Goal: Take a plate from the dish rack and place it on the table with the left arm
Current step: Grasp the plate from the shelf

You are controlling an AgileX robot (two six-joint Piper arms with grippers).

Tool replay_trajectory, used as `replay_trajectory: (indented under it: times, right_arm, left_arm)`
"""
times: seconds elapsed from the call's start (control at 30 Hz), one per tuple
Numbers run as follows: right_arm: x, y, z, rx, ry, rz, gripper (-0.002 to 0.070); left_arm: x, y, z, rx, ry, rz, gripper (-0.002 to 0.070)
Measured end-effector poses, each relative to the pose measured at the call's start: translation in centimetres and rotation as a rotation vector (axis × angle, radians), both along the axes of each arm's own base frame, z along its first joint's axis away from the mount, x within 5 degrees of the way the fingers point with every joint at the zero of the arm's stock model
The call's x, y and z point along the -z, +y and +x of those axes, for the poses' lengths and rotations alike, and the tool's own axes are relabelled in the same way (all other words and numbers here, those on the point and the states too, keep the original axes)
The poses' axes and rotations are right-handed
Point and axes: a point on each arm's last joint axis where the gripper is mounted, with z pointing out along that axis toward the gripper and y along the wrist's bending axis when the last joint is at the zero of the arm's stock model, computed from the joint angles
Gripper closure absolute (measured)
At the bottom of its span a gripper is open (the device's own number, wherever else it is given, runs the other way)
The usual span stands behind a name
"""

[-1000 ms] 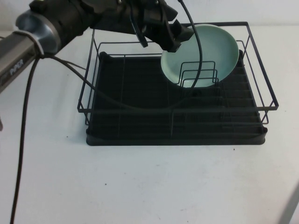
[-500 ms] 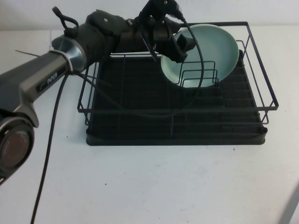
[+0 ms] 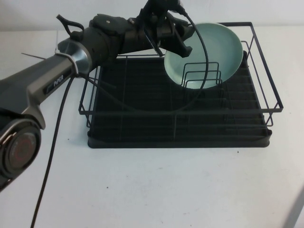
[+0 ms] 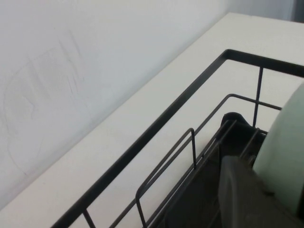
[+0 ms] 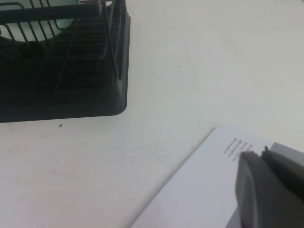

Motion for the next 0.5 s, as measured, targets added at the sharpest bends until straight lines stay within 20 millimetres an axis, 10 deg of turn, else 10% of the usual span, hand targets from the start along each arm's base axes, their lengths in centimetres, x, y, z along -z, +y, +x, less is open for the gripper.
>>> replay_trajectory:
  times: [0.37, 0.5]
  right_arm:
    - [0.0, 0.0, 0.0, 0.0, 0.0, 0.001, 0.0697]
    - [0.0, 0.0, 0.0, 0.0, 0.0, 0.001, 0.0696]
  left_arm:
    - [-0.8, -0.3, -0.5, 0.079, -0.039, 0.03, 0.0621]
    - [-4.1, 0.4, -1.4, 0.067, -0.136, 0.051, 0.064]
